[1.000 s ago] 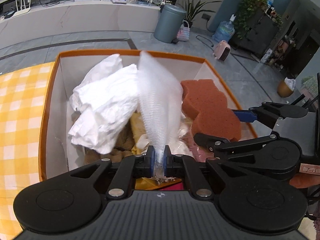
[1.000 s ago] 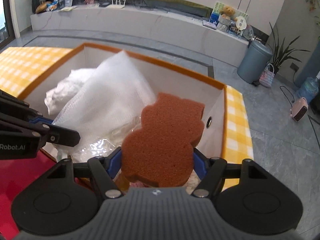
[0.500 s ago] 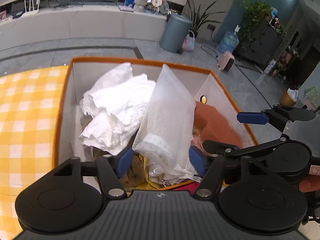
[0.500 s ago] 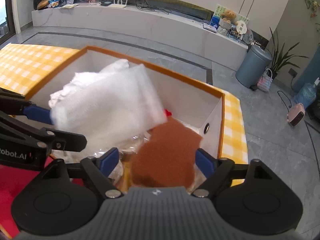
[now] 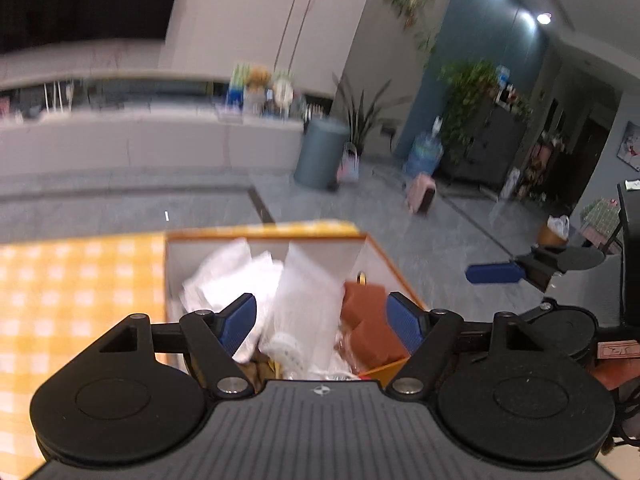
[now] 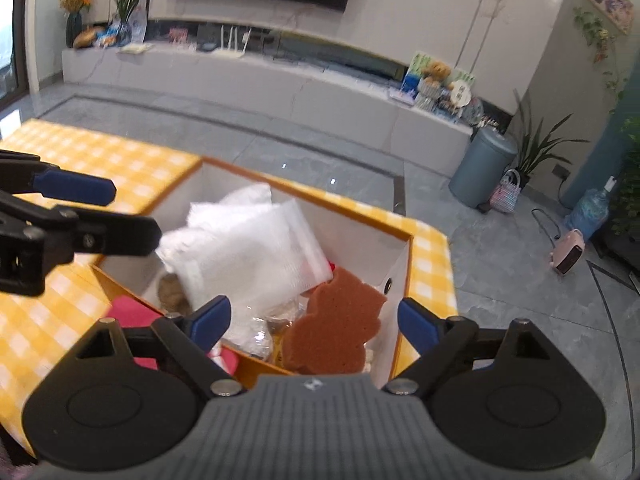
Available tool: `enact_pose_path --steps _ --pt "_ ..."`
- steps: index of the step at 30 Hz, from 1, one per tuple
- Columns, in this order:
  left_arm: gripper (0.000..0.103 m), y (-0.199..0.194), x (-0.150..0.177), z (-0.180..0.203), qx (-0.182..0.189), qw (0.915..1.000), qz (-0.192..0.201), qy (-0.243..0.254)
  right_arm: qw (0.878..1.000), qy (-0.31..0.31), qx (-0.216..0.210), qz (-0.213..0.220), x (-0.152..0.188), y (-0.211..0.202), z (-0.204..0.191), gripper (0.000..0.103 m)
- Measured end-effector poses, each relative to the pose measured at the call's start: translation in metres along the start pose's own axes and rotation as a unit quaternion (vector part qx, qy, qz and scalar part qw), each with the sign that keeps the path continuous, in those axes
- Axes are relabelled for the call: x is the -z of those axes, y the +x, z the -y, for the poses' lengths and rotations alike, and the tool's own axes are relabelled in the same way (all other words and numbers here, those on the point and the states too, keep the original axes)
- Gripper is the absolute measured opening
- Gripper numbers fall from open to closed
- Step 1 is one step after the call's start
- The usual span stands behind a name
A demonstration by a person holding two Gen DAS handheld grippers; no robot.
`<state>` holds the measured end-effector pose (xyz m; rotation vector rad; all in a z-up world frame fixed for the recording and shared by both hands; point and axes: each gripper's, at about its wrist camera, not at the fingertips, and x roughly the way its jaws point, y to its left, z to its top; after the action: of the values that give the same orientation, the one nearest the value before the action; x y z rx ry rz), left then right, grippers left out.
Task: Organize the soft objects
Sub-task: 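Open both grippers and lift them away from the orange box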
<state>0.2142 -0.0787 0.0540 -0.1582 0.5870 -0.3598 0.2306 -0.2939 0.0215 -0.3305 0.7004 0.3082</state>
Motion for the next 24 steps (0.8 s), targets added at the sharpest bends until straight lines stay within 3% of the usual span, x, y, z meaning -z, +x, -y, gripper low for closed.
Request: enact_pose_path --steps 5,10,16,20,24 --pt "0.087 -0.054 0.011 0.020 -0.019 0.9950 0.086 0.048 0.998 0.017 -0.004 0.052 0.012 -0.056 -0.020 0.090" --pt "0.088 -0.107 0.036 0.031 -0.024 0.9865 0.150 0.062 0.991 0.039 0.000 0.125 0.048 -0.107 -0.056 0.095" --pt "0.088 -0.146 0.076 0.051 -0.077 0.9680 0.216 0.102 0.977 0.073 0.020 0.197 0.097 -0.142 -0.102 0.100" --pt "0.088 -0.154 0.101 0.059 -0.108 0.9590 0.227 0.130 0.968 0.103 0.042 0.224 0.120 -0.154 -0.121 0.100" --pt "0.089 -0.159 0.121 0.050 -0.109 0.9674 0.213 0.084 0.960 0.133 0.062 0.237 0.137 -0.160 -0.133 0.100"
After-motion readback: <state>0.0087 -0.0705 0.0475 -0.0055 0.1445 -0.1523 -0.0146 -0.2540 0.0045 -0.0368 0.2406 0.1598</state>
